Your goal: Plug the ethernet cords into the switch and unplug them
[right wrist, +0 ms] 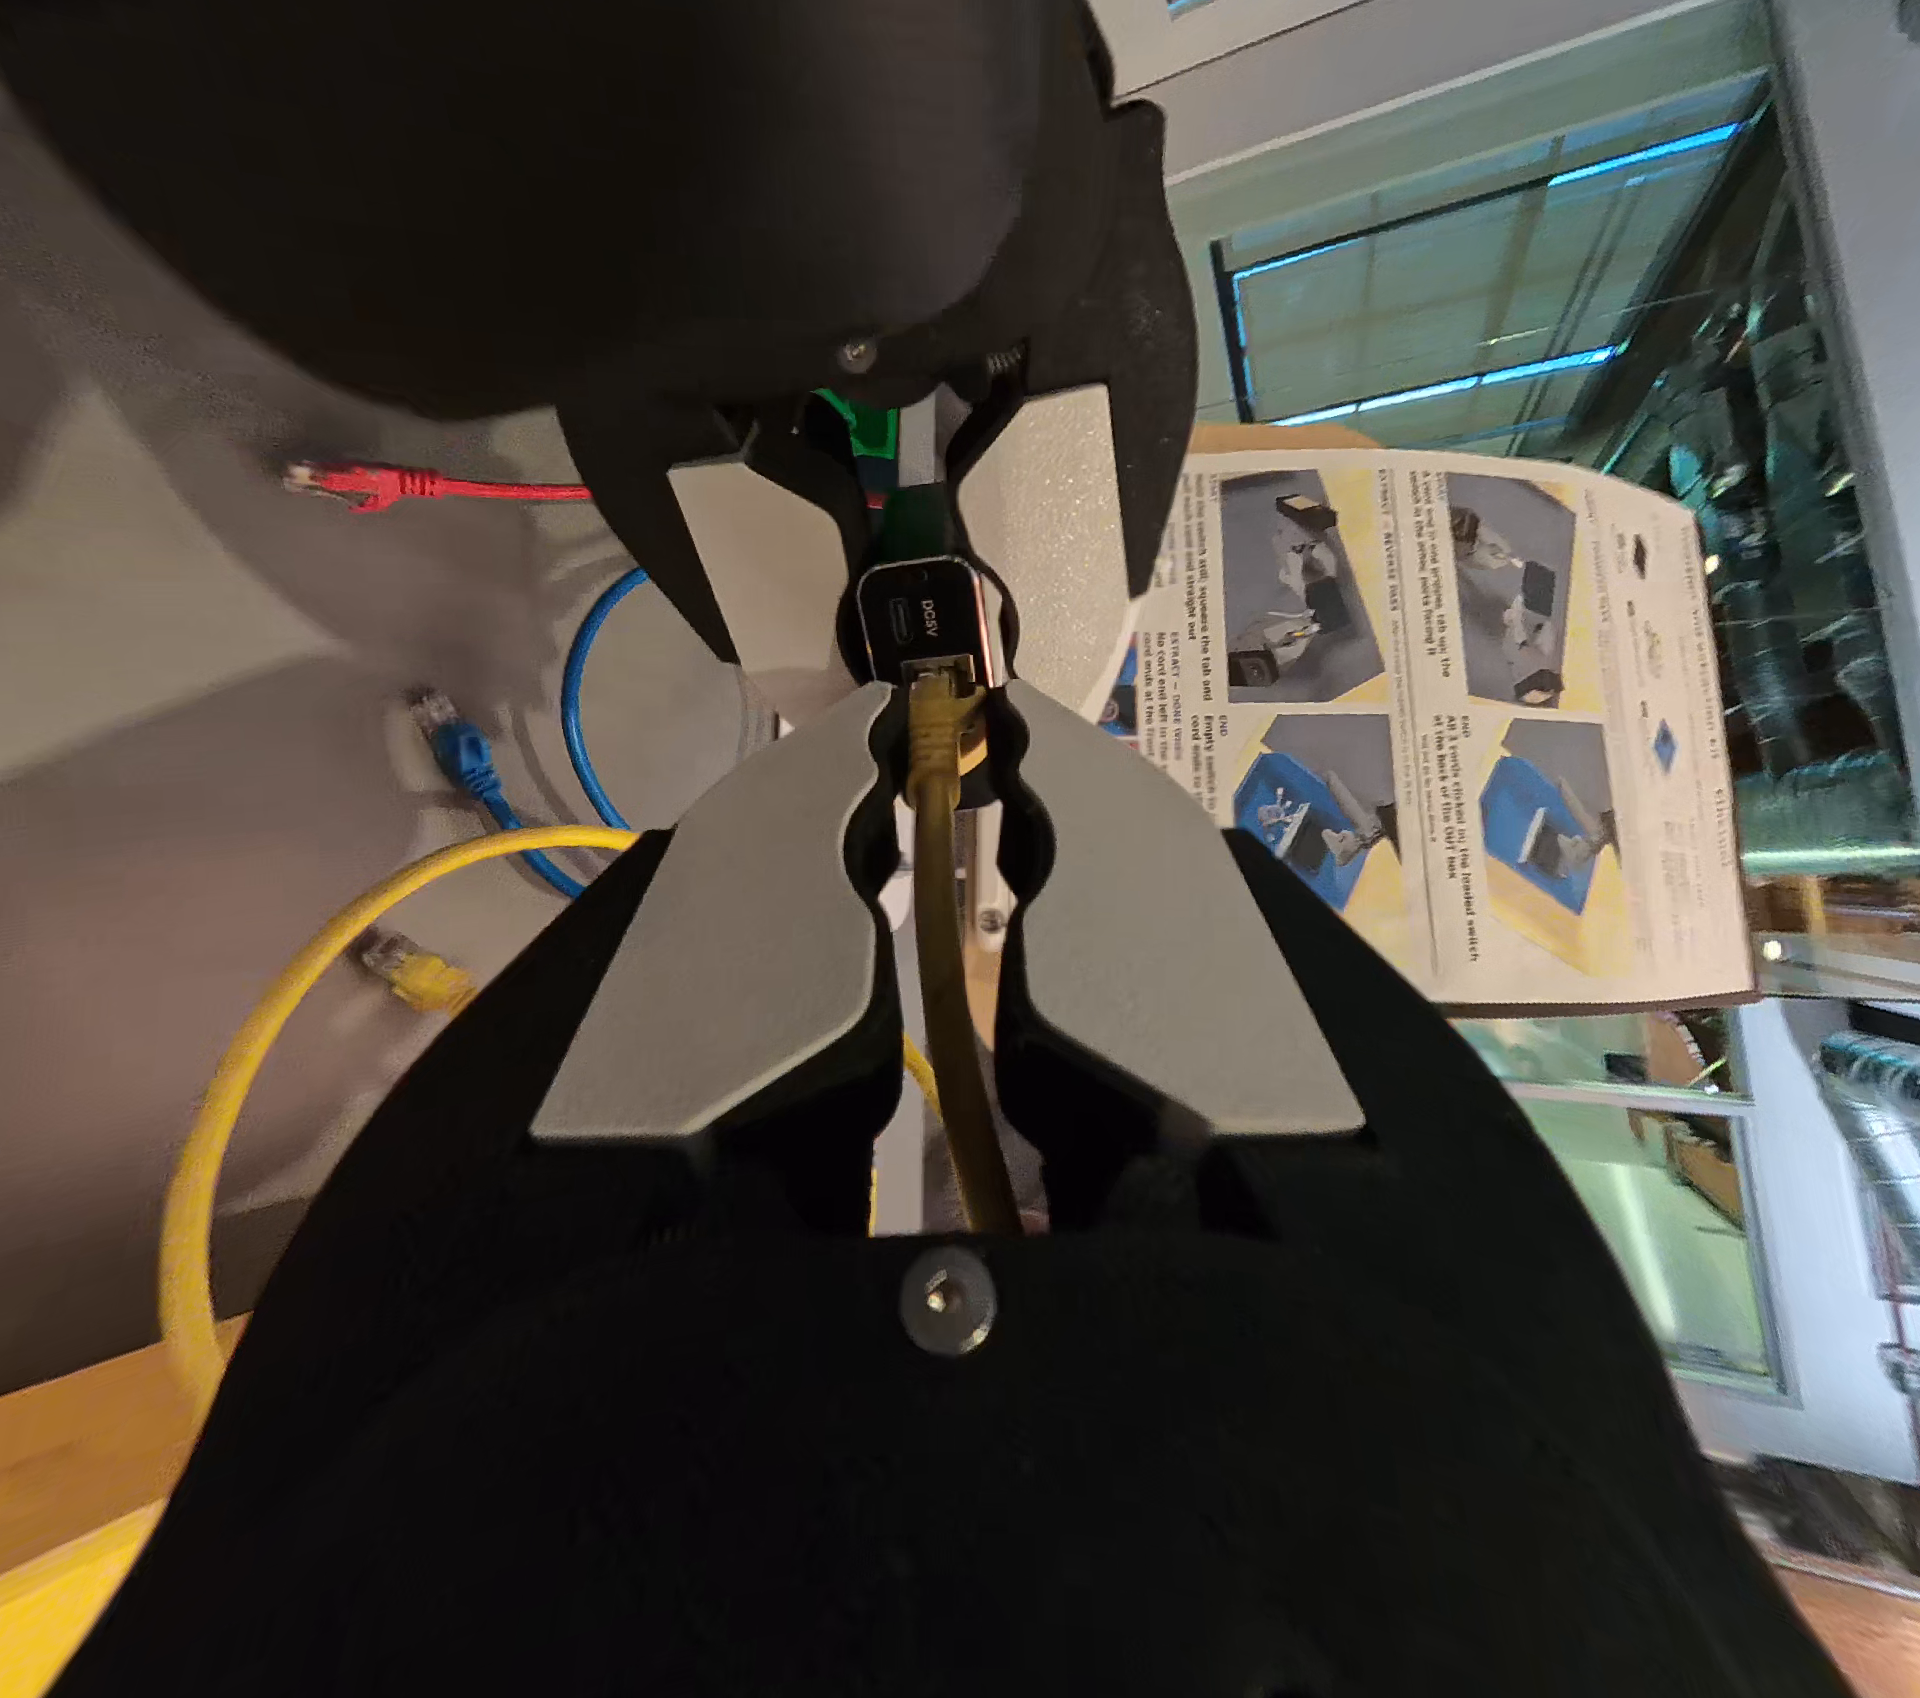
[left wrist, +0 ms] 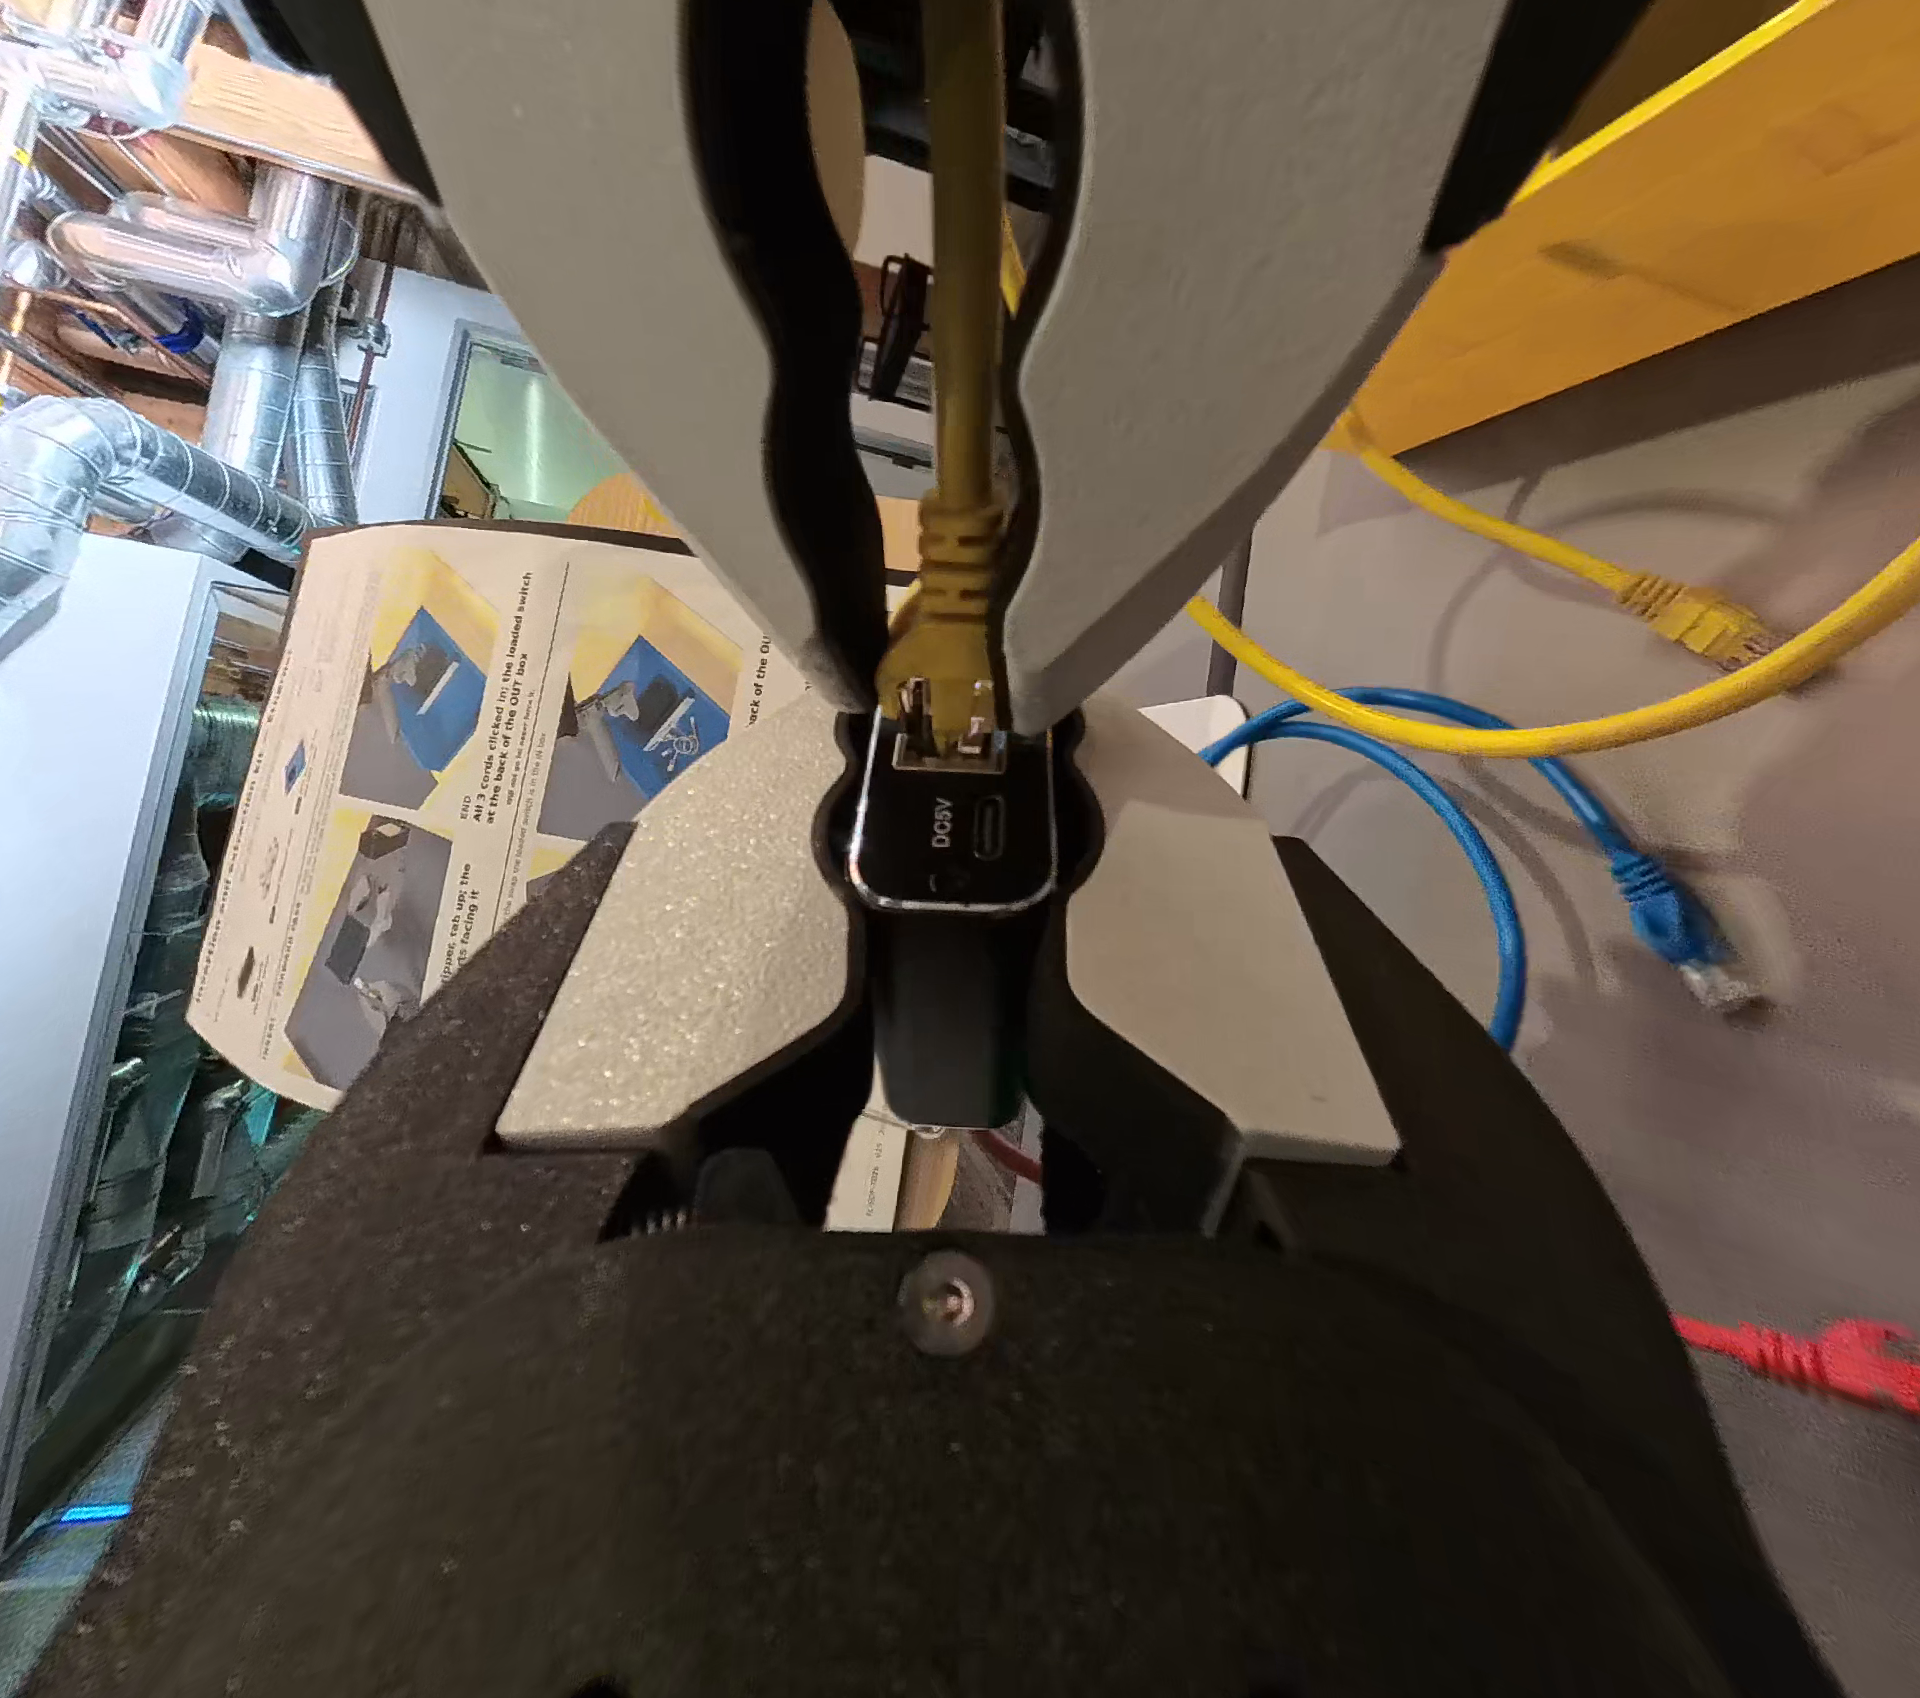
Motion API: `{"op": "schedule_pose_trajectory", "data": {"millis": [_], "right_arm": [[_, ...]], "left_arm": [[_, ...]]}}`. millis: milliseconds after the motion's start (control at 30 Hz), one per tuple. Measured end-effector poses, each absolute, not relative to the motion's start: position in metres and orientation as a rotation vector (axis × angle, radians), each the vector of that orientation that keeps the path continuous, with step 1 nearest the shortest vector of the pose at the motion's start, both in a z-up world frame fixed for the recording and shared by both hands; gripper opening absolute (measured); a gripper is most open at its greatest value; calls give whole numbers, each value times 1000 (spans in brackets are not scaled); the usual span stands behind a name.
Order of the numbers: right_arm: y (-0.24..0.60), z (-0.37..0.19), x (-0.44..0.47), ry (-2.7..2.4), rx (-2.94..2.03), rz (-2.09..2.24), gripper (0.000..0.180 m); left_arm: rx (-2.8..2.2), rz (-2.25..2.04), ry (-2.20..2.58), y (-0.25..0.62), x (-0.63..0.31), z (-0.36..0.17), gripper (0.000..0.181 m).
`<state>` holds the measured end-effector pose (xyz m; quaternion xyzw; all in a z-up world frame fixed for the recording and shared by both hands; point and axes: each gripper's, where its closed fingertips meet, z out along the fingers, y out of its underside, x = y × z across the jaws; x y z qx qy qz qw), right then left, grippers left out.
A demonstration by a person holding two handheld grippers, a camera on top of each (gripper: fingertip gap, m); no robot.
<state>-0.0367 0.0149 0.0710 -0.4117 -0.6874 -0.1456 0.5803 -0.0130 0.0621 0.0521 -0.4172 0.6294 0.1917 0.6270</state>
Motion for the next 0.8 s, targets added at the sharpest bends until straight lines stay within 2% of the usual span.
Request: {"op": "schedule_pose_trajectory", "data": {"millis": [700, 733, 767, 800], "right_arm": [[12, 45, -22, -1725, -1156, -327, 15], [-18, 16, -26, -1959, -1187, -129, 15], [-21, 9, -38, -1974, -1151, -124, 15], [0, 16, -41, -1905, -1110, -328, 15]], "left_arm": [[-962, 530, 1525, 69, -8, 29, 30], [-1006, 613, 1383, 84, -21, 45, 29], [-1075, 585, 1348, 92, -39, 55, 29], [-1110, 487, 1326, 91, -54, 67, 29]]}}
